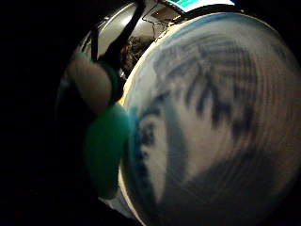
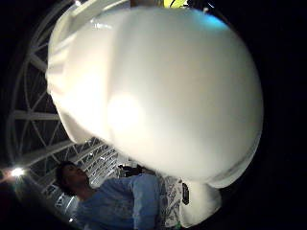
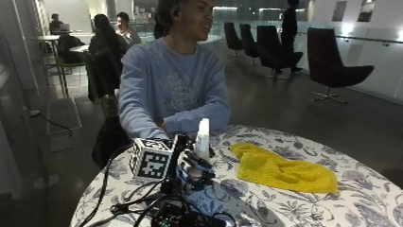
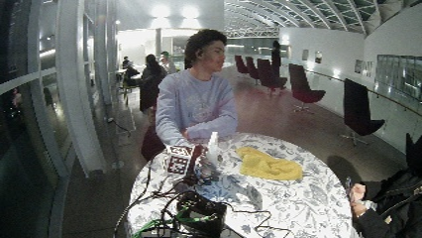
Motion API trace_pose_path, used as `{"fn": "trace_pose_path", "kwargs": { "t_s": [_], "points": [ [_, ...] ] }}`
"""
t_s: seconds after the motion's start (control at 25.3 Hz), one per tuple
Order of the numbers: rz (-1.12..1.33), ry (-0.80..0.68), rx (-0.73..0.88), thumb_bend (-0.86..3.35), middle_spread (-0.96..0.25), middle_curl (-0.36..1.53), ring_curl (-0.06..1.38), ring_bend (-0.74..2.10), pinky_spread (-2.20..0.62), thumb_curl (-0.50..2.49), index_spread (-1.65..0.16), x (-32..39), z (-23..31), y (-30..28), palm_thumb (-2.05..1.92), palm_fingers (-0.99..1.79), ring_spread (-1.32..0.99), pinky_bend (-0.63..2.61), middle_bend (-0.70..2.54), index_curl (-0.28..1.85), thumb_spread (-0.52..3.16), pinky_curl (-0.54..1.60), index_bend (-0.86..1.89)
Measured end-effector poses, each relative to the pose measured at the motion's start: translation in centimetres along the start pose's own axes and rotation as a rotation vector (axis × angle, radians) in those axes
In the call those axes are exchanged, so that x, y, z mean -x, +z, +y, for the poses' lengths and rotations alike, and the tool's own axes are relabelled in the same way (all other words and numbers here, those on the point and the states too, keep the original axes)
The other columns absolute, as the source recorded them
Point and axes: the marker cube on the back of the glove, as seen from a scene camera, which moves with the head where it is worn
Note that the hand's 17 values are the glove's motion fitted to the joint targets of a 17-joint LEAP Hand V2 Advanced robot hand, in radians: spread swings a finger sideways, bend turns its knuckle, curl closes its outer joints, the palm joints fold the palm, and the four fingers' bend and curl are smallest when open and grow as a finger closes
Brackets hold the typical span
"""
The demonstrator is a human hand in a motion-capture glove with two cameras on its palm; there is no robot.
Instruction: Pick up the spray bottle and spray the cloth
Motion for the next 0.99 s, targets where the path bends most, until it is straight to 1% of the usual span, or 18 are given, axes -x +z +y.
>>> {"fn": "trace_pose_path", "kwargs": {
  "t_s": [0.16, 0.28, 0.63, 0.99],
  "points": [
    [-0.047, -0.043, 0.106, 0.07, -0.08, 0.43, 0.41, 0.71, 0.15, 0.54, -0.30, 3.0, -0.8, 0.0, 0.98, 0.87, -0.03, 0.46, 0.39, 0.15, 0.67, 0.36, 0.11],
    [-0.089, -0.032, 0.200, 0.03, -0.08, 0.43, 0.41, 0.71, 0.12, 0.55, -0.29, 5.2, -0.1, 0.9, 0.96, 0.93, -0.02, 0.45, 0.38, 0.17, 0.66, 0.37, 0.11],
    [-0.208, 0.124, 0.591, -0.02, -0.06, 0.45, 0.41, 0.69, 0.09, 0.60, -0.27, 8.9, 2.7, 6.6, 0.97, 0.98, -0.01, 0.43, 0.34, 0.19, 0.64, 0.37, 0.09],
    [-0.202, 0.253, 0.829, -0.02, -0.04, 0.46, 0.41, 0.68, 0.08, 0.63, -0.23, 10.7, 4.0, 11.3, 0.96, 1.01, 0.00, 0.46, 0.31, 0.19, 0.66, 0.38, 0.07]
  ]
}}
